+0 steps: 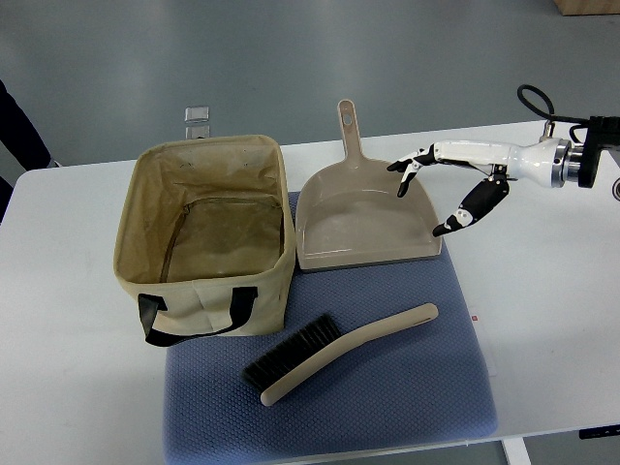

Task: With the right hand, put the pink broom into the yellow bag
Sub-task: 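Reach the right hand down toward the beige handle of the black brush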

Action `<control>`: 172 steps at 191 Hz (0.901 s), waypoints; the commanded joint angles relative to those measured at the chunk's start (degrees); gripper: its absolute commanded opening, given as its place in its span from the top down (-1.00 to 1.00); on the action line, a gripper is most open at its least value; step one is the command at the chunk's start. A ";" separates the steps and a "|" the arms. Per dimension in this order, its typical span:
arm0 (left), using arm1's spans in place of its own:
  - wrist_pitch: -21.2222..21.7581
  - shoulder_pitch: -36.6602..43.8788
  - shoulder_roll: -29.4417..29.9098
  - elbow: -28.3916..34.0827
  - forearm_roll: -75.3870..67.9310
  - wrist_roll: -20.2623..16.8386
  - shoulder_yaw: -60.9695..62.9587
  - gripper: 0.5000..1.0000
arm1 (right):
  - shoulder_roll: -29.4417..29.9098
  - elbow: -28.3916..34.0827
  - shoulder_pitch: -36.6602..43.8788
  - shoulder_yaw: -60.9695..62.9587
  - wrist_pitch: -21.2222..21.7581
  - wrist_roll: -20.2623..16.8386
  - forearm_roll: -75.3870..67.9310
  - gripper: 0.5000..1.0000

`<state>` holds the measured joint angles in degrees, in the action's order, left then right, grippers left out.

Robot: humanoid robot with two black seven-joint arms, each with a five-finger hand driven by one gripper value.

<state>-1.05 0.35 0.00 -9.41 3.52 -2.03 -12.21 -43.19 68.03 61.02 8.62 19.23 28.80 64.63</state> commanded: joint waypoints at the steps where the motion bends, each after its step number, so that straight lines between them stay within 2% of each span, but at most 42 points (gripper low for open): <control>1: 0.00 0.00 0.00 0.00 0.00 0.01 0.00 -1.00 | 0.39 2.19 -0.37 -0.10 2.21 0.03 2.96 -0.72; 33: 0.00 0.00 0.00 0.00 0.00 0.01 0.00 -1.00 | 3.46 4.13 -2.75 -0.71 1.07 -0.94 8.05 -0.71; 51: 0.00 0.00 0.00 0.00 0.00 0.01 0.00 -1.00 | 4.69 4.13 -4.85 -0.71 -2.35 -2.08 11.65 -0.71; 98: 0.00 0.00 0.00 0.00 0.00 0.01 0.00 -1.00 | 6.28 4.21 -9.42 -0.80 -9.74 -2.17 17.63 -0.71; 142: 0.00 0.00 0.00 0.00 0.00 0.01 0.00 -1.00 | 8.30 4.48 -12.24 -0.71 -12.73 -2.17 20.89 -0.71; 172: 0.00 0.00 0.00 0.00 0.00 0.01 0.00 -1.00 | 9.70 4.83 -13.29 -0.71 -12.90 -2.43 22.38 -0.71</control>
<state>-1.05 0.35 0.00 -9.40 3.52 -2.03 -12.22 -34.42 72.75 48.29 7.90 6.57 26.60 86.04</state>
